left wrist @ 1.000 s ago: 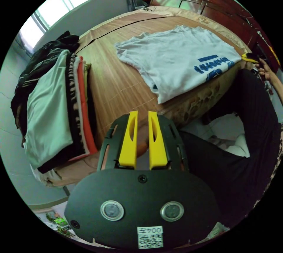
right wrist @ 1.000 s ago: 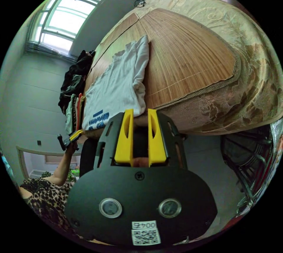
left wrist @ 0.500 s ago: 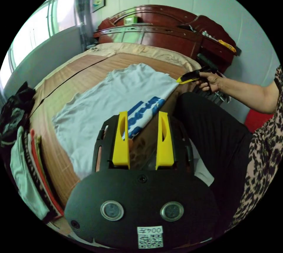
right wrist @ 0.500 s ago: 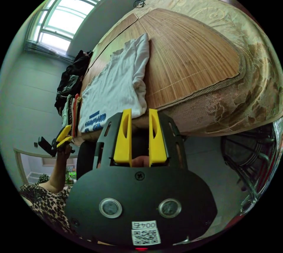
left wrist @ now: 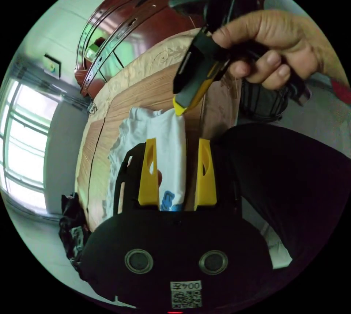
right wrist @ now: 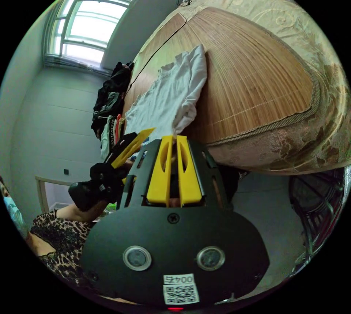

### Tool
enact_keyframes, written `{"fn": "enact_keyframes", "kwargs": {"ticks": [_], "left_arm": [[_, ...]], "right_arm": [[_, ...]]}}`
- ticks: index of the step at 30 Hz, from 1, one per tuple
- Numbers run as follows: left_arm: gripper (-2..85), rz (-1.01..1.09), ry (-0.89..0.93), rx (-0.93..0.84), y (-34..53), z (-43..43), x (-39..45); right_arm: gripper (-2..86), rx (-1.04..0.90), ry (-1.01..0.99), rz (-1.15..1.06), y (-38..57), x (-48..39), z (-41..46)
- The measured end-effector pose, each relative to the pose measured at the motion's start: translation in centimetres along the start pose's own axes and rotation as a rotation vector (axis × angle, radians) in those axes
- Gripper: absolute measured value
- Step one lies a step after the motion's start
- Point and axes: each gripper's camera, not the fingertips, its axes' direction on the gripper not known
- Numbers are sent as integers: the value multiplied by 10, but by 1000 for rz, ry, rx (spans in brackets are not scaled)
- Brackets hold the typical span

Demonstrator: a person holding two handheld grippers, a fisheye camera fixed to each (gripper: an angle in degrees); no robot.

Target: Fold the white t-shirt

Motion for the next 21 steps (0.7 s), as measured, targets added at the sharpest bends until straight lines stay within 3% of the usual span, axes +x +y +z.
{"fn": "enact_keyframes", "kwargs": {"ticks": [6, 8, 13, 21], "left_arm": [[48, -33, -216, -89, -43, 22, 20], [28, -111, -179, -68, -44, 13, 5], [13, -302, -116, 8, -20, -17, -39], [6, -400, -90, 74, 21, -48, -78]], "right_arm": [[39, -24, -44, -98, -16, -23, -13], [56, -15, -23, -115, -23, -23, -20], [230, -6, -123, 31, -69, 19, -33], [281, -90, -391, 193, -150, 57, 13]]}}
